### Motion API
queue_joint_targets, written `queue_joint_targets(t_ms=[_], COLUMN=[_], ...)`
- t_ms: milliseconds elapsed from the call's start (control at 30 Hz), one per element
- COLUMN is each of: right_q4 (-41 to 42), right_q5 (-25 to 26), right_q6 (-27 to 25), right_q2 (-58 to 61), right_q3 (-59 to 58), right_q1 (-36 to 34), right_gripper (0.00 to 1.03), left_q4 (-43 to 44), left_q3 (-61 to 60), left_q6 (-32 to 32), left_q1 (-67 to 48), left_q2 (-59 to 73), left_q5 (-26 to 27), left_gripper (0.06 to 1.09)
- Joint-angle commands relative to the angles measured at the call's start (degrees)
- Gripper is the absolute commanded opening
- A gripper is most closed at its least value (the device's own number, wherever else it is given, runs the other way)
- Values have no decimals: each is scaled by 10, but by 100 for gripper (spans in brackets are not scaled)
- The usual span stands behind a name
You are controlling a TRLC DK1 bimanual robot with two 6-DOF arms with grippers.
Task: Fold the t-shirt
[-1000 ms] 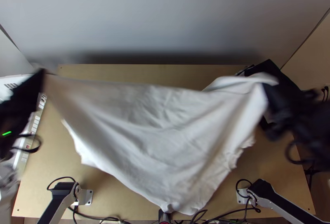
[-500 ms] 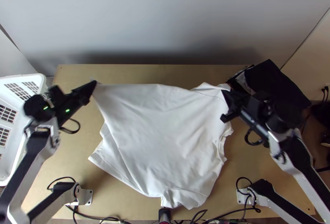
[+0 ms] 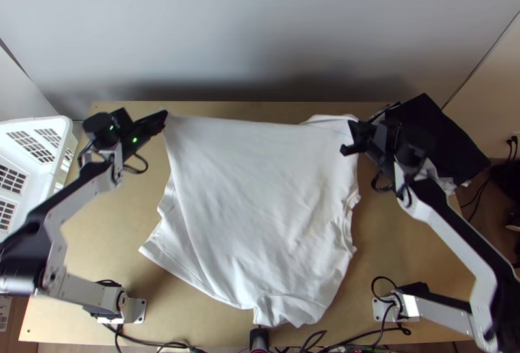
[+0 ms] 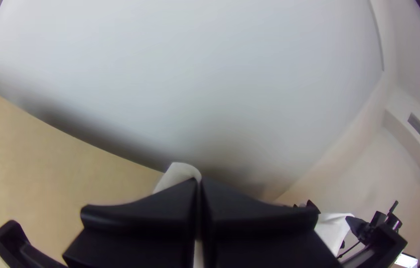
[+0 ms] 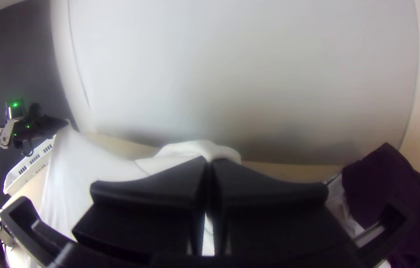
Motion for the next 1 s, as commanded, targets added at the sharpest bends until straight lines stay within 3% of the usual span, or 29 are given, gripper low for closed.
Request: queue_joint_targets(t_ms=[0, 233, 433, 967], right_q4=[45, 47, 47, 45], right_q5=[-1, 1, 8, 14], right_q6=[-2, 0, 2, -6], right_q2=[129, 214, 278, 258], right_q3=[55, 125, 178, 121], right_q1=[-32, -55, -68, -80], right_gripper=[2, 2, 2, 2], left_q4=[9, 2, -15, -52], left_q3=[115, 205, 268, 236], left_q6=[8, 68, 69, 137], left_q1=[-3, -4, 7, 11], left_q2=[151, 256, 304, 285], left_q5=[-21, -39, -43, -39], left_gripper=[9, 9, 9, 9])
